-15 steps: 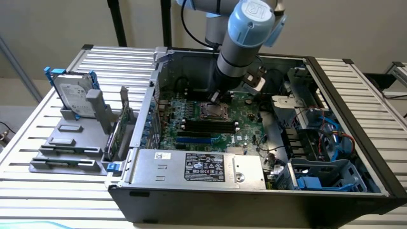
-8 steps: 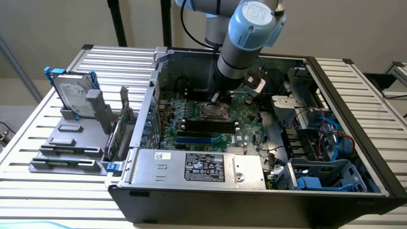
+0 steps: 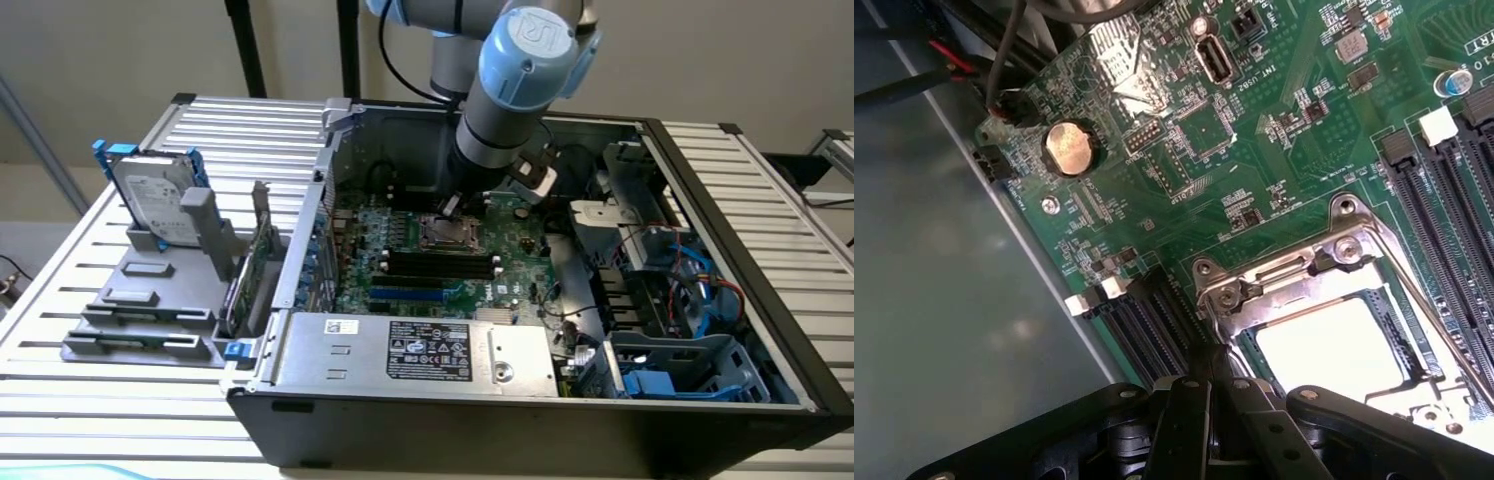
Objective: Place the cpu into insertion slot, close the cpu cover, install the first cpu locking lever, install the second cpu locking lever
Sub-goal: 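Install the first cpu locking lever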
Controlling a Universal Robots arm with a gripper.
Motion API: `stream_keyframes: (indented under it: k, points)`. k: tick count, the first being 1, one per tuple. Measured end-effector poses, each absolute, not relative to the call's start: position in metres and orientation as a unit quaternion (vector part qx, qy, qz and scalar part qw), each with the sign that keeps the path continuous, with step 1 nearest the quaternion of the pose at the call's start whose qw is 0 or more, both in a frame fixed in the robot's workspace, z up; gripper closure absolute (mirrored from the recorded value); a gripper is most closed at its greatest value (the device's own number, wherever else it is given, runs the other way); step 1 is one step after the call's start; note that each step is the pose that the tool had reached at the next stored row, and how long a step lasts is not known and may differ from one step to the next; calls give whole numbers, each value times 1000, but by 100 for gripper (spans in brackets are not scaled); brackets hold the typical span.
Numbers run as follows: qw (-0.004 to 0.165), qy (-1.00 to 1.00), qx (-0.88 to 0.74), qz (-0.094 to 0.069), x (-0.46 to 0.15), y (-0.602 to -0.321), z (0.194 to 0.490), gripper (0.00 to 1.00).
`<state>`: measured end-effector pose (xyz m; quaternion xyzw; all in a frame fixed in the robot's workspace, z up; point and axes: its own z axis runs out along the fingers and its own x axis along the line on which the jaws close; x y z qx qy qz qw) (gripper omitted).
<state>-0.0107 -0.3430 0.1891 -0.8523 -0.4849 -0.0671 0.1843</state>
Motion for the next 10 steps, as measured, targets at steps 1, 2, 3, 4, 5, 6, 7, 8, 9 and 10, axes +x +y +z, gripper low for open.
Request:
stream_keyframes:
  k: [1,2,3,4,5,6,7,8,9,10]
  points:
    - [185,-485,-852,-68,-11,-343,189,89]
    - [186,-485,-852,-68,-11,-343,188,89]
    - [187,-485,-852,-69,-11,-343,188,89]
    - [187,-485,-852,-69,-11,-343,188,89]
    - [188,-485,-851,-69,-11,-343,188,89]
    - [189,-485,-851,-70,-11,-343,188,89]
    - [190,-484,-851,-70,-11,-343,187,89]
    - [192,-484,-851,-71,-11,-343,187,89]
    - [194,-484,-850,-72,-11,-343,187,89]
    - [195,-484,-850,-73,-11,-343,187,89]
